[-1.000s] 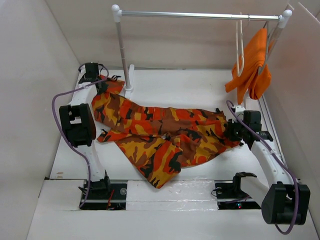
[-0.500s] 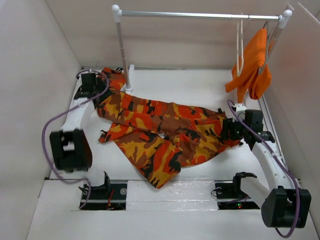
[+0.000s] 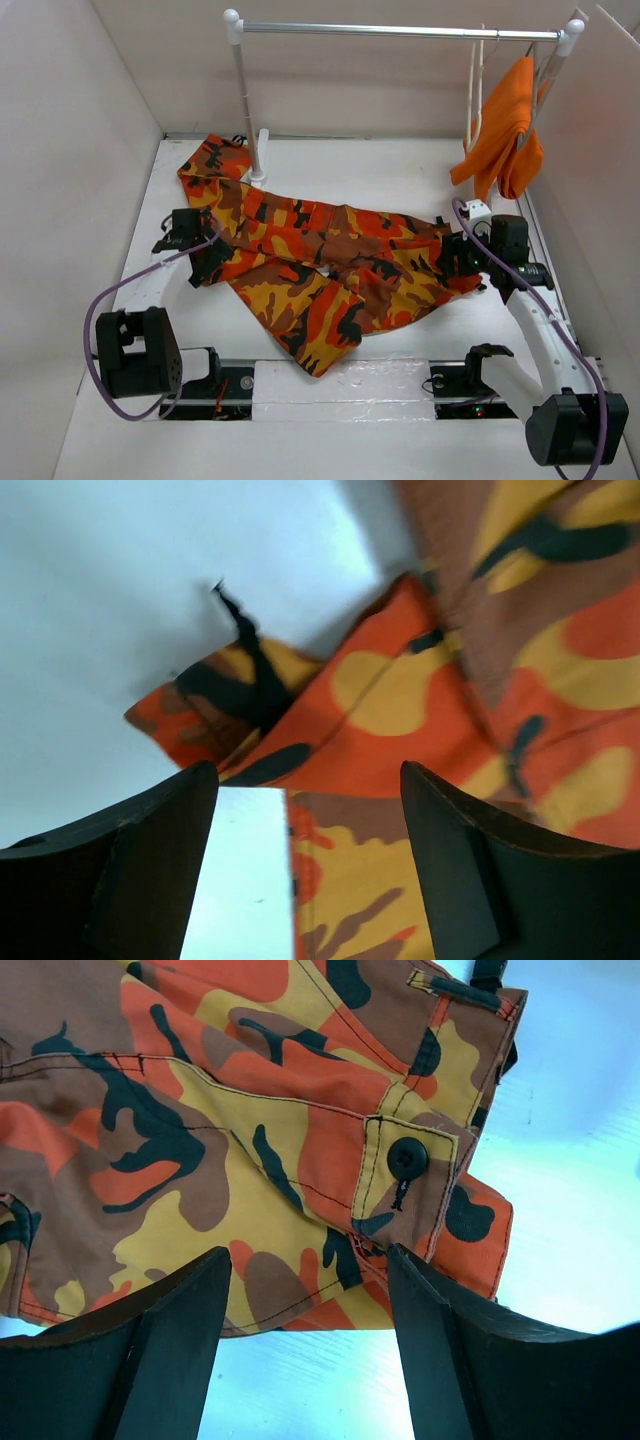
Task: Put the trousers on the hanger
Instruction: Flatten out the trousers at the center of the board.
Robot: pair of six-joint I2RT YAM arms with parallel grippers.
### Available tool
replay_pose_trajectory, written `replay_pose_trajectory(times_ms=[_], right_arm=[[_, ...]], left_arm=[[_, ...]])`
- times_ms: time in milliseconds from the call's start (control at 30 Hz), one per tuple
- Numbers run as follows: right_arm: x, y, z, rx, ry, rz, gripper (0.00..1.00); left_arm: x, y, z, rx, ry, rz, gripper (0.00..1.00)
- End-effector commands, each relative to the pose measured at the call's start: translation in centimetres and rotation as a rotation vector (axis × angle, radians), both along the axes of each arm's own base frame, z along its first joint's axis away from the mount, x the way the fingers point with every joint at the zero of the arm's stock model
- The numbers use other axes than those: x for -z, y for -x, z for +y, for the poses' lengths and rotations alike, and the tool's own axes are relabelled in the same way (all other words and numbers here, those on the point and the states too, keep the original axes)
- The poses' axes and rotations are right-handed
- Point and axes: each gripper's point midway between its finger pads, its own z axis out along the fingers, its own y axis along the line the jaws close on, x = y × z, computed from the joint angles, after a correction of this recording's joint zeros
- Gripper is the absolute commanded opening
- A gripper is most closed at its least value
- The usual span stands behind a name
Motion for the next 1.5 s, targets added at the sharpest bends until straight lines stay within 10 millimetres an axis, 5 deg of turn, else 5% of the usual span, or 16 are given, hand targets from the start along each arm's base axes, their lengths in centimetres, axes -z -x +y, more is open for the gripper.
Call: replay_pose_trajectory(times_ms=[0,233,333,400,467,567,600,667,700,933,1033,1233,1367,1467], right_arm=[[-1.3,-0.5,0.7,-0.051,-0.001,-0.051,0.69],[-0.8,-0.1,0.8,-0.05,-0.007,-0.042,0.69],[-1.0,-0.1,0.7,-0.043,-0.008,-0.049,0.69],[-1.1,-0.1,0.6,-0.037,-0.003,-0.05,0.69],[-1.2,-0.2,0.4,-0.03,0.003,-0.055,0.69],[-1.3,-0.4,0.3,-0.024,0.013,-0.056,0.69],[-1.3,-0.5,0.1,-0.02,0.017,-0.054,0.69],[-1.4,-0.7,-0.2,-0.007,0.03,-0.053,0.69],[-1.2,-0.8,-0.2,-0.007,0.032,-0.049,0.69],[-0.8,-1.3,-0.1,-0.015,0.043,-0.007,0.69],[-0.3,-1.5,0.5,-0.038,0.053,0.01,0.69],[0.4,-1.4,1.1,-0.043,0.047,0.027,0.69],[0.3,-1.6,1.6,-0.06,0.035,0.033,0.69],[-0.2,-1.6,1.5,-0.056,0.041,0.035,0.68]], left_arm=[[0.8,0.5,0.3,-0.007,-0.014,0.032,0.68],[3.5,0.8,0.3,0.026,-0.025,0.082,0.51],[4.7,0.6,0.3,0.043,-0.024,0.115,0.27],[4.6,0.0,-0.4,0.081,0.008,0.12,0.0],[3.5,-0.4,-0.5,0.088,0.01,0.111,0.0],[-2.4,-1.8,-0.3,0.087,-0.011,-0.037,0.0],[-6.8,-2.6,0.1,0.074,-0.039,-0.153,0.0],[-10.2,-1.8,0.9,0.034,-0.077,-0.205,0.0],[-13.7,-1.6,1.2,0.011,-0.097,-0.291,0.0],[-21.8,1.6,1.3,-0.096,-0.06,-0.434,0.0],[-26.5,3.6,3.8,-0.208,-0.164,-0.485,0.0],[-26.5,10.2,12.1,-0.665,-0.525,-0.362,0.0],[-25.0,9.3,13.9,-0.717,-0.661,-0.282,0.0],[-21.5,8.4,15.3,-0.711,-0.751,-0.185,0.0]])
